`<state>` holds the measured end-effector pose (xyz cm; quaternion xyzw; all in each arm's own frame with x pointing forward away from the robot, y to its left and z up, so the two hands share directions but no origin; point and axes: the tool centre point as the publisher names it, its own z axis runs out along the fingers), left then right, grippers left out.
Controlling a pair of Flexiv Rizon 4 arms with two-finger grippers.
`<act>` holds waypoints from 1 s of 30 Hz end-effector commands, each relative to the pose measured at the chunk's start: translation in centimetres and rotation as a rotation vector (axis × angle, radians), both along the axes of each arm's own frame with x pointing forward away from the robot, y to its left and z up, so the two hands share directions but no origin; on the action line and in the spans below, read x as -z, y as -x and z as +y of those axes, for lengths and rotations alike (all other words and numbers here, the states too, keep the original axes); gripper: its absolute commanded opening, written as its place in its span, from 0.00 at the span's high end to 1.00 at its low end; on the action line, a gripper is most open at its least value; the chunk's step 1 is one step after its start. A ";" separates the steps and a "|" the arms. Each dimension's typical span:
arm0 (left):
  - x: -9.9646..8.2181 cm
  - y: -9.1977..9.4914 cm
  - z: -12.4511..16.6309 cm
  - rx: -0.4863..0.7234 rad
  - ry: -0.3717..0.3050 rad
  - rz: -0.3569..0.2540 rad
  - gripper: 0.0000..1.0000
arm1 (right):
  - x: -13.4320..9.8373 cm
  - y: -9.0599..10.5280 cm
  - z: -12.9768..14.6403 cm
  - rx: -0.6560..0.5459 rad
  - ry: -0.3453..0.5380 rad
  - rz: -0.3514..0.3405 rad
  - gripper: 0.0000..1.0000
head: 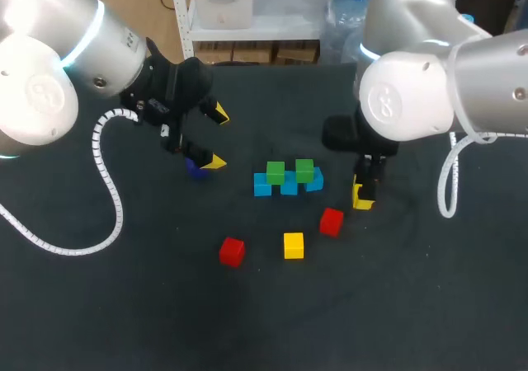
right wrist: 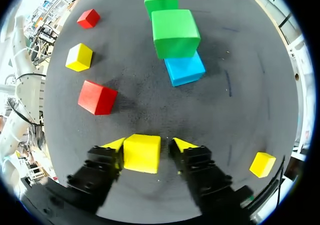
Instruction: Place the blue cubes, place green cubes on the blue cubes, place the yellow cubes on the green cubes, then place the red cubes on the yellow cubes, and place purple cube on the red cubes.
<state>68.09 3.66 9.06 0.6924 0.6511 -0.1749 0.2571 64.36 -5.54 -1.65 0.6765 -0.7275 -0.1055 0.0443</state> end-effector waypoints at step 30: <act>0.1 0.0 0.2 0.003 0.005 -0.002 0.00 | -10.1 -1.2 4.7 -0.080 -0.077 -0.200 1.00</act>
